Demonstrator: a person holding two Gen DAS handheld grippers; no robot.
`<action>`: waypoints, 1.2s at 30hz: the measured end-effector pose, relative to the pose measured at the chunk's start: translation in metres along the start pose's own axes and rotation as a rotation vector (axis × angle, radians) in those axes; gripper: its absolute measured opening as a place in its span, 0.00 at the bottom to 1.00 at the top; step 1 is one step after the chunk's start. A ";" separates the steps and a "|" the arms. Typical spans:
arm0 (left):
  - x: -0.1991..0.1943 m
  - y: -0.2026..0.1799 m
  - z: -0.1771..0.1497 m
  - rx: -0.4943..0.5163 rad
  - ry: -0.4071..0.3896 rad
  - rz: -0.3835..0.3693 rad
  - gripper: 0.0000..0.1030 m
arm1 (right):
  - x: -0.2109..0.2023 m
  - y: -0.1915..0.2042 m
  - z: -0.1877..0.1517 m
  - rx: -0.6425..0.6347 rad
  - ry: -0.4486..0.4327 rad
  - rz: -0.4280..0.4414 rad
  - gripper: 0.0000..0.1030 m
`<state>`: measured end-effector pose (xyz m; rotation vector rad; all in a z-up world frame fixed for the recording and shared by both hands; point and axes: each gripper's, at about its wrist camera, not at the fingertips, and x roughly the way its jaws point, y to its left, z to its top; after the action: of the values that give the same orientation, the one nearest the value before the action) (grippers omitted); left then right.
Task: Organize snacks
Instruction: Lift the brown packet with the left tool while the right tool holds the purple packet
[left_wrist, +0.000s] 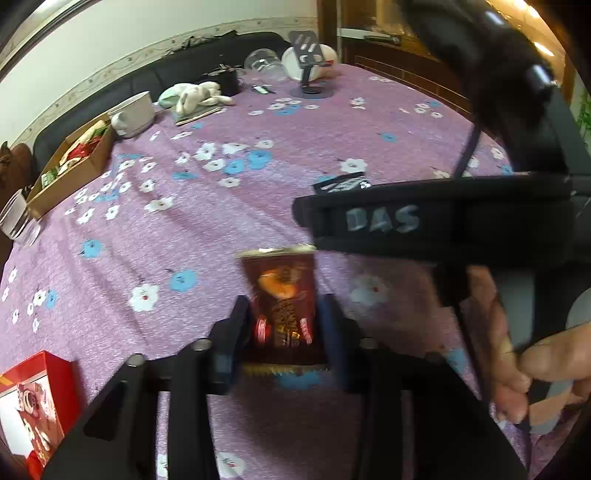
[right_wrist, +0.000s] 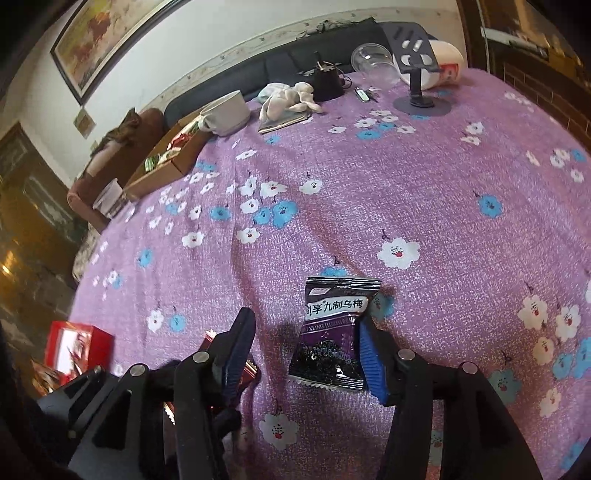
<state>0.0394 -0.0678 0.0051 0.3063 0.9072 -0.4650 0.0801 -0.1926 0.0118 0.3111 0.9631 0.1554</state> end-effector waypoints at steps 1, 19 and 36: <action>0.000 -0.001 0.000 0.005 -0.001 0.004 0.32 | 0.000 0.001 0.000 -0.010 -0.003 -0.016 0.50; -0.079 -0.003 -0.054 -0.158 -0.084 -0.040 0.28 | -0.002 -0.011 -0.001 -0.023 -0.016 -0.028 0.26; -0.160 -0.009 -0.137 -0.216 -0.150 -0.113 0.29 | -0.080 -0.038 -0.055 0.223 -0.002 0.223 0.25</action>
<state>-0.1428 0.0268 0.0539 0.0222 0.8223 -0.4824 -0.0105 -0.2391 0.0322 0.6242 0.9437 0.2517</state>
